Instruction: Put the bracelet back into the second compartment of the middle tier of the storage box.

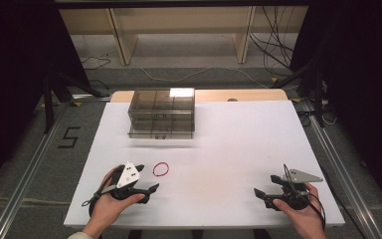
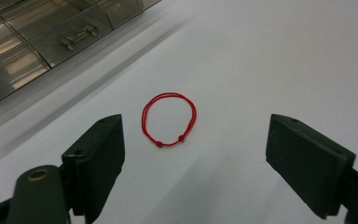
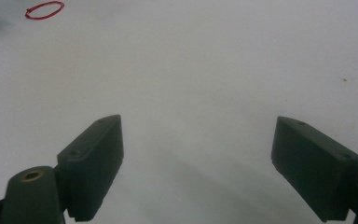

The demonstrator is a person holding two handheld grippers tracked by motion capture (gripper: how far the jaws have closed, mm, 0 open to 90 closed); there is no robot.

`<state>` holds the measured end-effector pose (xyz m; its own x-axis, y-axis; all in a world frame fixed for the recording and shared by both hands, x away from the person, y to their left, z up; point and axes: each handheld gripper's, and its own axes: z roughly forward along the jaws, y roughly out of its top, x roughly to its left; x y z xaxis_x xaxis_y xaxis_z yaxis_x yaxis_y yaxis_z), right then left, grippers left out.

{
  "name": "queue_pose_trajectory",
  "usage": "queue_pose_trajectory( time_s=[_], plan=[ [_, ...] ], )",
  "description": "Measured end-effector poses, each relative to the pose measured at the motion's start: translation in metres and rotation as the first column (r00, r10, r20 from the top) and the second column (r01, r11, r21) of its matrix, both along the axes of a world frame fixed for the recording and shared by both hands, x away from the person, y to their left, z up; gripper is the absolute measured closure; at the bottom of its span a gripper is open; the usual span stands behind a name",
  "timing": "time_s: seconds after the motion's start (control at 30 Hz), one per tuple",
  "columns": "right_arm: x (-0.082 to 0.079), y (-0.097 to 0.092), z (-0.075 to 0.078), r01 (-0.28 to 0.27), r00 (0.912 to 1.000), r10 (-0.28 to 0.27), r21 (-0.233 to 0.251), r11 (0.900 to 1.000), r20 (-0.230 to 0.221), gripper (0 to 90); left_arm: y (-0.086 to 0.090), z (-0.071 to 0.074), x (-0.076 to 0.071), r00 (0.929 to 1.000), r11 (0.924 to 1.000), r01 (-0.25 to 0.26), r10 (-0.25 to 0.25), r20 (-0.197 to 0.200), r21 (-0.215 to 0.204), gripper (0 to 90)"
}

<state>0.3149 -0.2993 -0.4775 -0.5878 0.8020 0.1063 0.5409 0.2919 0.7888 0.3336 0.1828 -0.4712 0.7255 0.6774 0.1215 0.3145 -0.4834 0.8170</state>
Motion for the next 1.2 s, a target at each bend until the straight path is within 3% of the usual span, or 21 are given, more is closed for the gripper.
queue_pose_trajectory(
  time_s=[0.2,0.4,0.8,0.87,0.97,1.1,1.2],
  plan=[
    [-0.002,0.0,0.001,0.006,1.0,-0.006,0.002,1.0,-0.006,17.6,0.0,-0.001,0.007,0.9999,0.9998,0.007,-0.007,0.012,-0.017,19.9],
    [-0.001,0.002,0.0,0.005,1.0,-0.005,0.001,1.0,-0.007,17.6,-0.006,0.001,0.013,0.9998,1.0,-0.008,0.008,0.017,-0.002,23.0],
    [0.0,0.002,0.0,0.003,0.9999,-0.003,0.001,1.0,-0.01,17.6,-0.007,-0.01,0.05,0.9953,0.9984,-0.031,0.035,-0.09,0.048,42.8],
    [0.0,0.001,0.0,0.004,0.9999,-0.004,0.0,1.0,-0.01,17.6,-0.009,-0.012,0.054,0.9935,0.9973,-0.021,0.029,-0.11,0.07,45.9],
    [0.0,0.001,0.0,0.004,1.0,-0.004,0.001,1.0,-0.007,17.6,-0.013,-0.013,0.053,0.9942,0.9953,0.015,-0.004,-0.107,0.096,49.6],
    [0.0,0.001,0.0,0.002,1.0,-0.002,0.001,1.0,-0.007,17.6,-0.019,-0.01,0.05,0.9929,0.992,0.057,-0.045,-0.11,0.112,52.6],
    [0.0,0.002,0.0,0.003,0.9999,-0.003,0.001,1.0,-0.01,17.5,-0.022,-0.012,0.05,0.9889,0.9896,0.075,-0.058,-0.136,0.123,56.8]
  ],
)
